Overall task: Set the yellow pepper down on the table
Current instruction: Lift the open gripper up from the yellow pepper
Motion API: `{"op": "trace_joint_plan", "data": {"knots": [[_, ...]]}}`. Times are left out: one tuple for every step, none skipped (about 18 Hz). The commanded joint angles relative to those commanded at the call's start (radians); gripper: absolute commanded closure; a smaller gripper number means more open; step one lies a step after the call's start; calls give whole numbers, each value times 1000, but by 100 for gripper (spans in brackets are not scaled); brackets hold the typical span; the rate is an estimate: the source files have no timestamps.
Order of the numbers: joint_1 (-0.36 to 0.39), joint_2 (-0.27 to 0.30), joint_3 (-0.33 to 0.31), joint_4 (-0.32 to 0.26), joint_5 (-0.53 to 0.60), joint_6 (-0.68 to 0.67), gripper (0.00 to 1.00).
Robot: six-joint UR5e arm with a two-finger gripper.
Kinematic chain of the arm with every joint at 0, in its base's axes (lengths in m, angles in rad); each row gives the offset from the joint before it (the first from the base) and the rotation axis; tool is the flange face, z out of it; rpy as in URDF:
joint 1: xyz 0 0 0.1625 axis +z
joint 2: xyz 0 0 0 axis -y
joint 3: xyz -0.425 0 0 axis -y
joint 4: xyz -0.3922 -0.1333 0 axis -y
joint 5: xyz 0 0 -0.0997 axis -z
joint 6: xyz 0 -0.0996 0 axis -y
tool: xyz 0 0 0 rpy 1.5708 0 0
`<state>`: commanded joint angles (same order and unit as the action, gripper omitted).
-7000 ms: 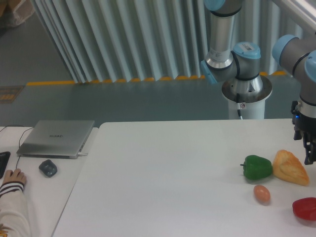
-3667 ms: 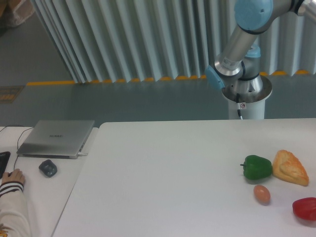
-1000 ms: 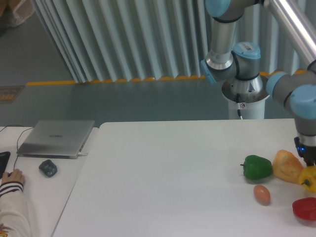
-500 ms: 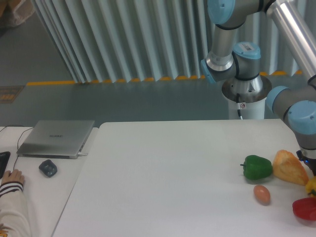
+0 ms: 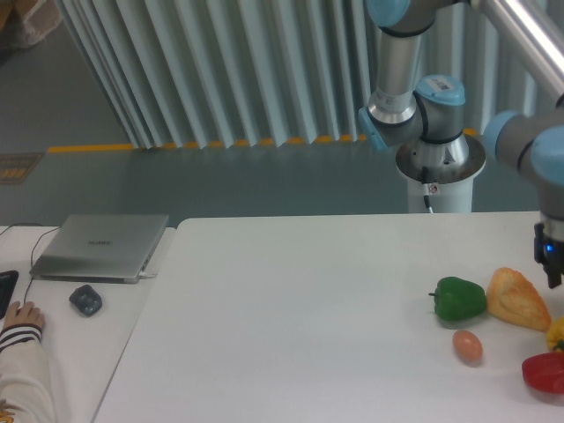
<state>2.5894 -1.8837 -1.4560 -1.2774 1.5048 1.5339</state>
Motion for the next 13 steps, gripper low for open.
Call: {"op": "trace_joint_plan", "data": {"knots": [[-2, -3, 26, -47, 2, 35, 0], [-2, -11, 64, -104, 3, 120, 0], [-2, -23, 98, -135, 3, 177, 0], [-3, -28, 108, -146, 6, 187, 0], [-6, -31, 109, -146, 20, 189, 0], [-14, -37, 109, -142, 40, 189, 0], [-17, -38, 108, -138, 43, 189, 0], [-17, -41, 108, -135, 43, 189, 0], [-17, -41, 105, -134, 43, 189, 0], [-17, -43, 105, -132, 44, 189, 0], [-17, -43, 102, -126, 44, 189, 0], [-17, -43, 100, -120, 46, 189, 0], [-17, -41, 98, -120, 46, 189, 0]]}}
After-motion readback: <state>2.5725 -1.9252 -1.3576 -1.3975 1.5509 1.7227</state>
